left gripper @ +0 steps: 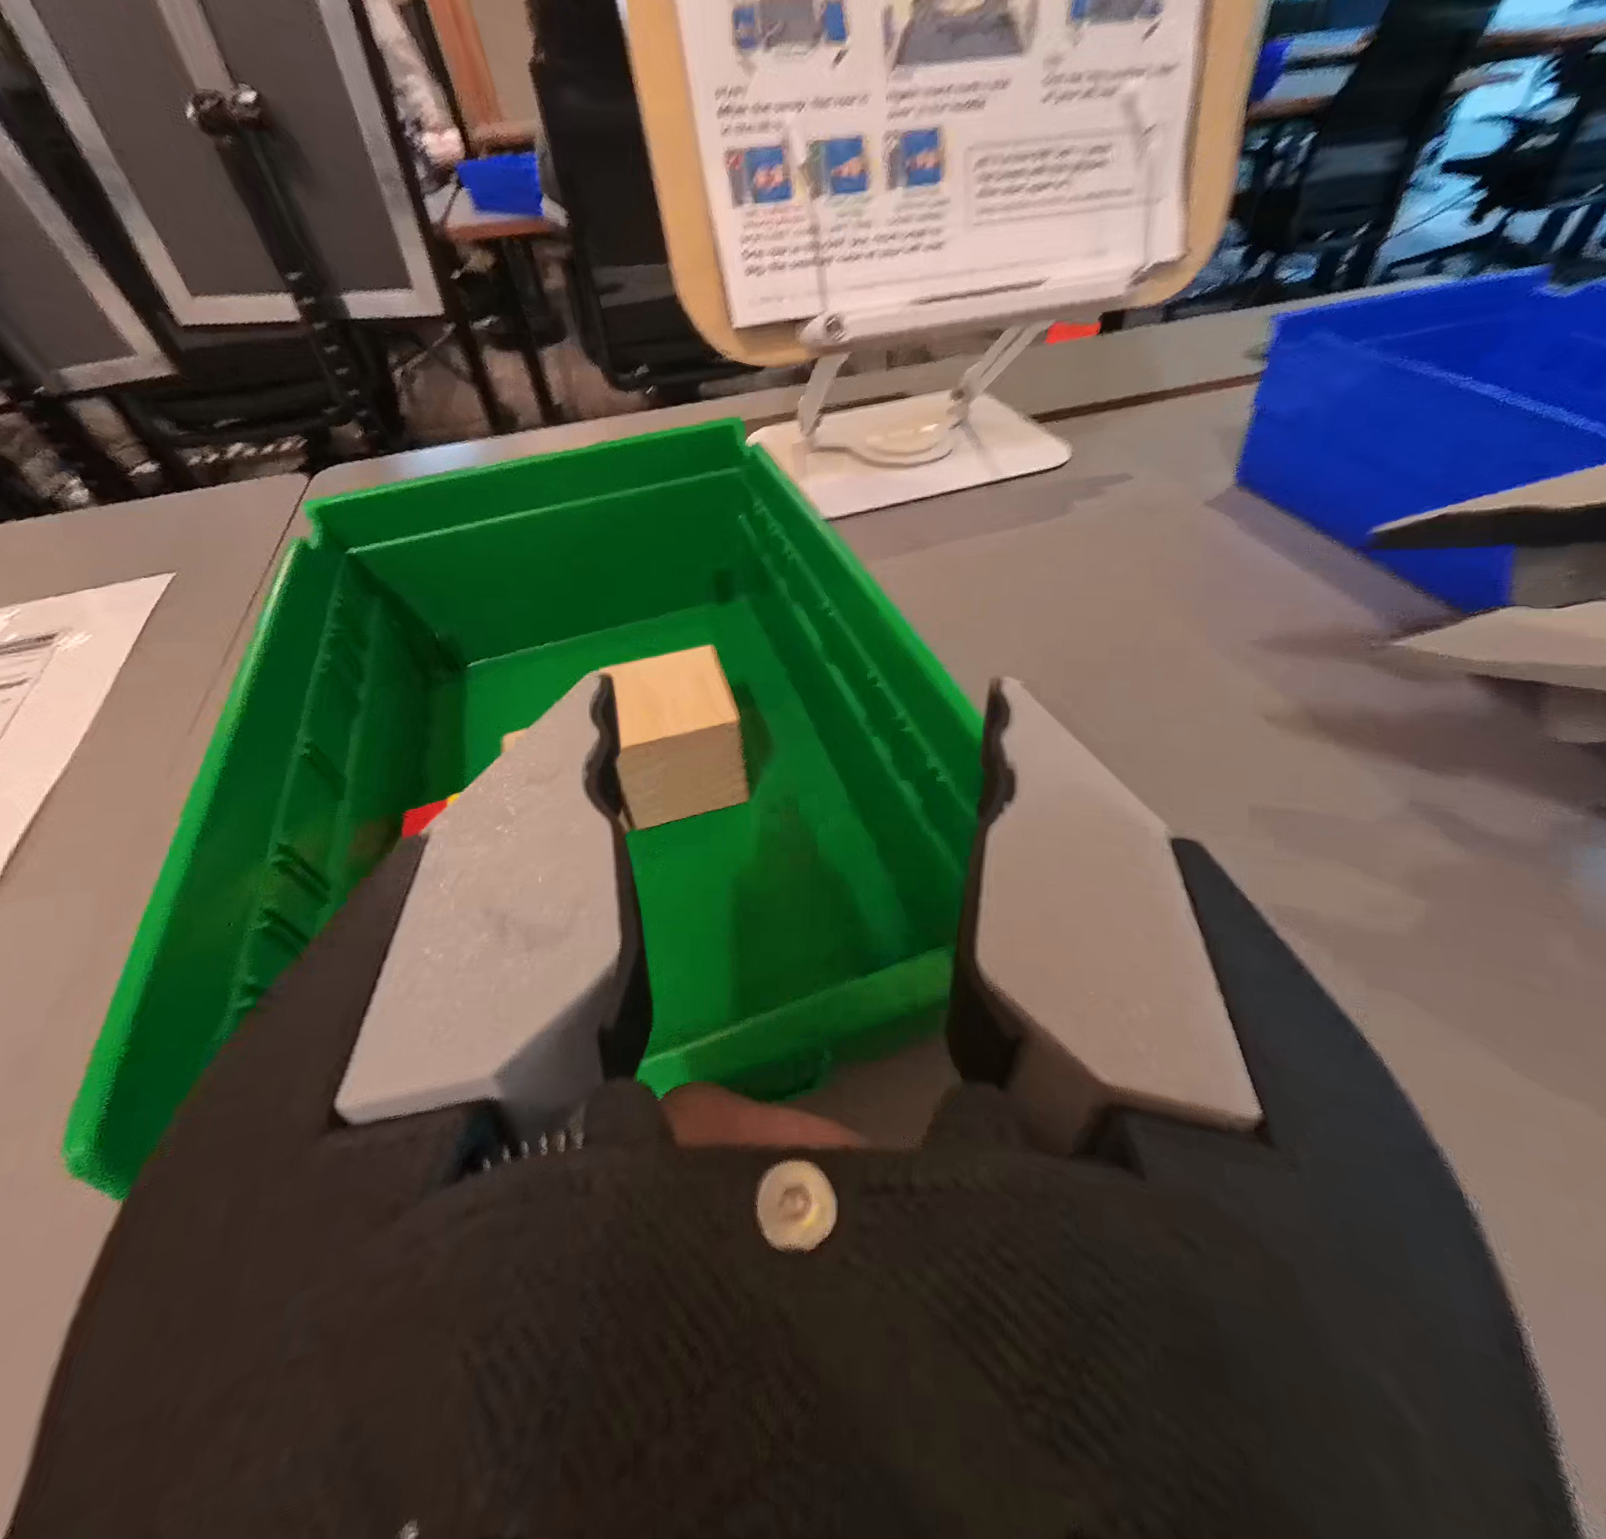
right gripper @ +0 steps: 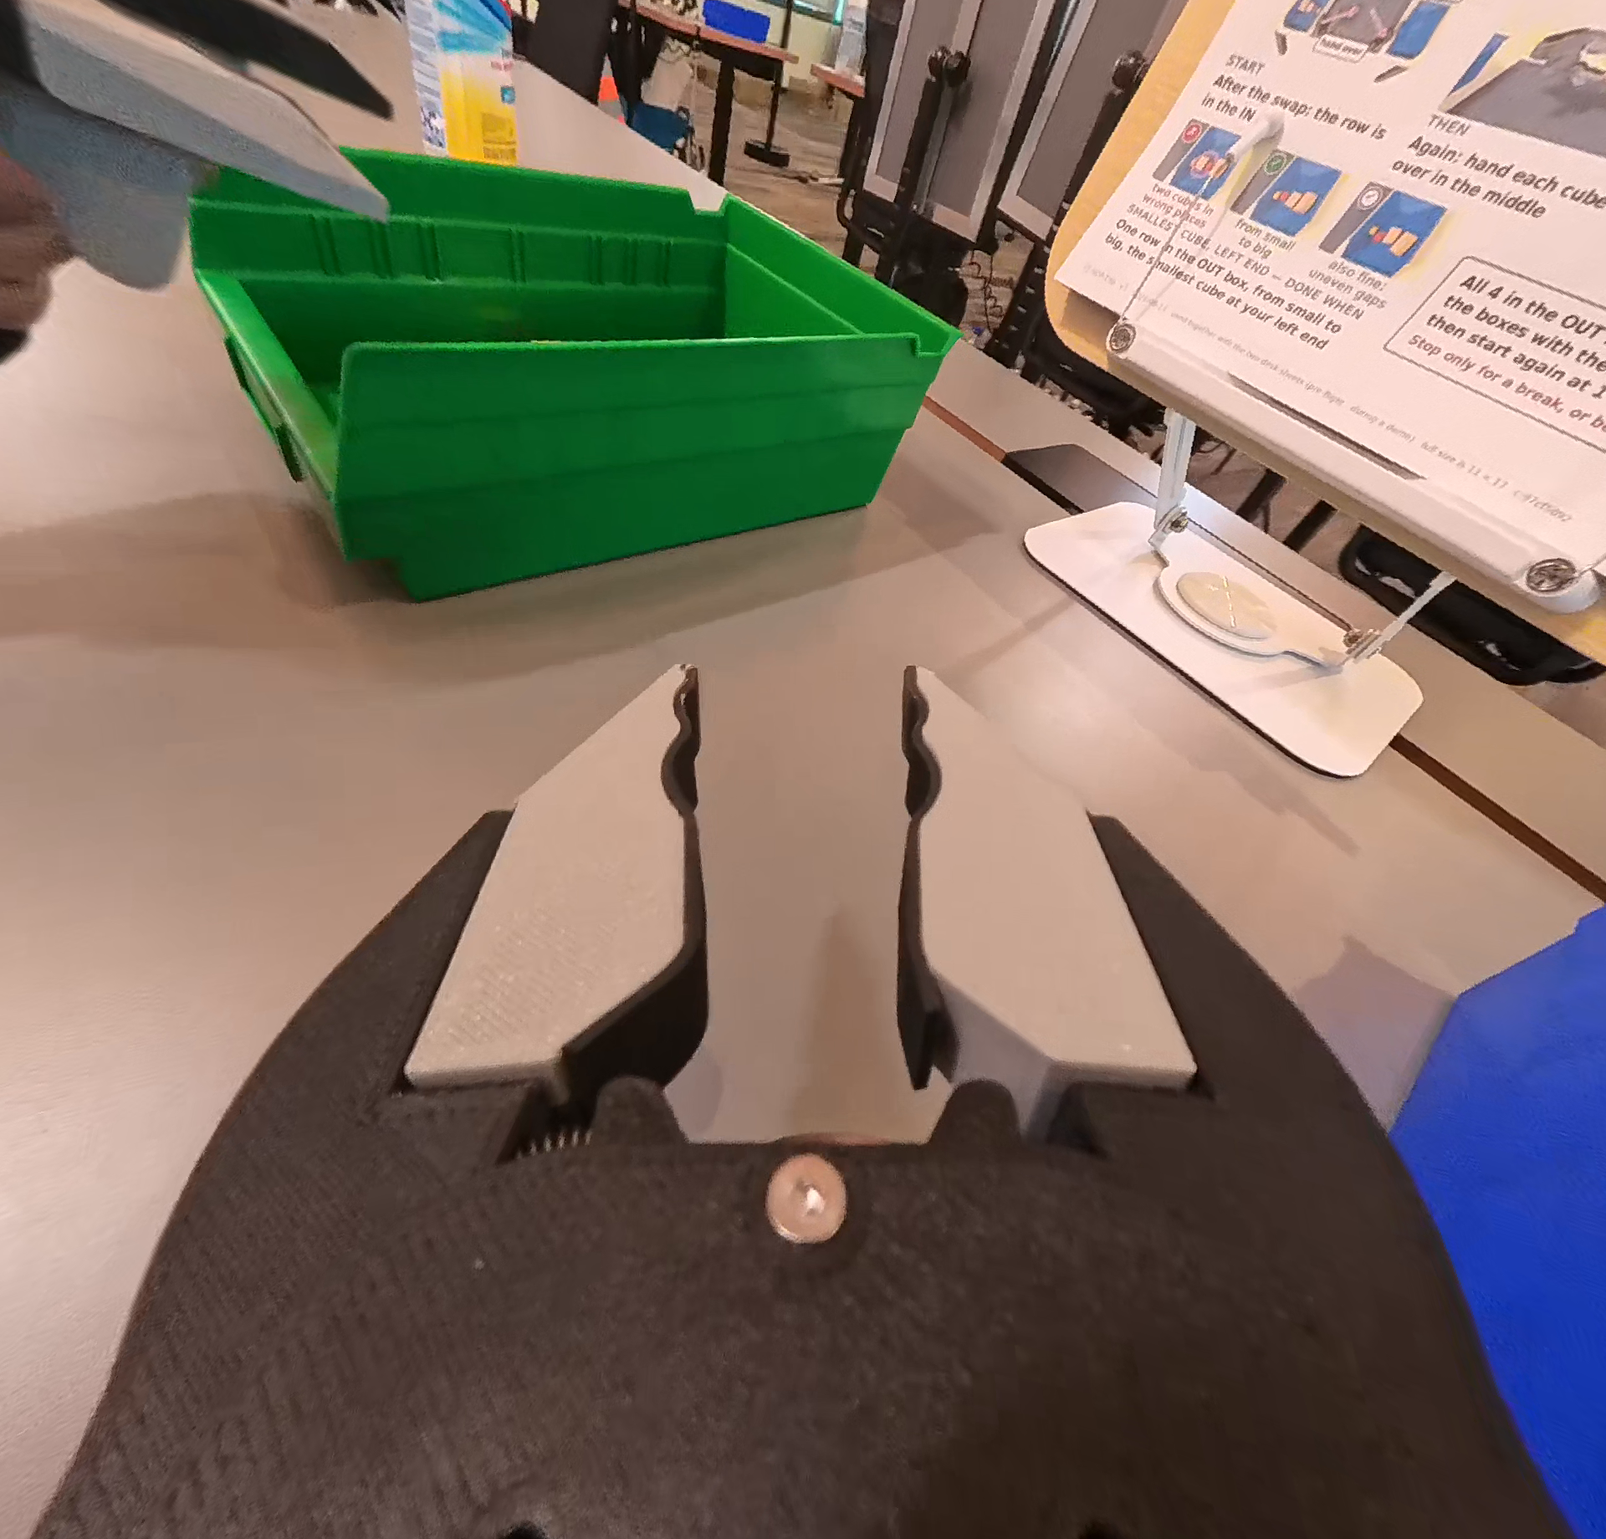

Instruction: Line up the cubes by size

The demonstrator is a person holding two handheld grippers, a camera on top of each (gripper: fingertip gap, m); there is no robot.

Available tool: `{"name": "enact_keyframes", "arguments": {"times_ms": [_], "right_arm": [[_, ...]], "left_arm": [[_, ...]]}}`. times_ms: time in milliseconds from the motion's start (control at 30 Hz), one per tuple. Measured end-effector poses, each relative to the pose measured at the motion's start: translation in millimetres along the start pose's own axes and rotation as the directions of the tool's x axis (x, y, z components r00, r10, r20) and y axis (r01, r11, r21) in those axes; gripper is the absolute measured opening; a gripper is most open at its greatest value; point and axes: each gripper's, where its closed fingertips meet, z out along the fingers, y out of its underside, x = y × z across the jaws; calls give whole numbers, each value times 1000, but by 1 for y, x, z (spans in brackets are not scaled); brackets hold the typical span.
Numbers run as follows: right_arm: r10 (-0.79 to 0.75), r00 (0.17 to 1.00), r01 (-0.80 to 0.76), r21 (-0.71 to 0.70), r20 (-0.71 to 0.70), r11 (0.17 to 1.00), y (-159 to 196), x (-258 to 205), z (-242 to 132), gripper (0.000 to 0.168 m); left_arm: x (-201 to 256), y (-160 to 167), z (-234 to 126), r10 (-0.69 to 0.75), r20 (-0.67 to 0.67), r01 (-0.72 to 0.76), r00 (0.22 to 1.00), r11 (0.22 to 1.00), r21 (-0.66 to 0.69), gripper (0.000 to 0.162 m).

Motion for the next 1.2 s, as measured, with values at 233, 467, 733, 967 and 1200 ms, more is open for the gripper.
{"name": "enact_keyframes", "arguments": {"times_ms": [233,467,733,967,1200], "right_arm": [[-13,999,13,-10,32,1000,1,-10,4,45],[-14,1000,14,6,22,1000,-3,-7,1,46],[2,1000,-3,33,26,999,-9,-7,-4,46],[5,1000,-6,43,10,999,-10,-4,-7,46],[7,1000,-8,33,14,999,-8,-4,-6,46]], "left_arm": [[-45,10,61,17,27,-9,999,965,-261,78],[-75,50,111,67,89,-1,994,804,-594,81],[-55,71,117,118,76,-36,990,739,-673,69],[-62,90,122,214,87,-87,973,689,-719,63],[-60,58,121,243,62,-162,968,797,-582,61]]}}
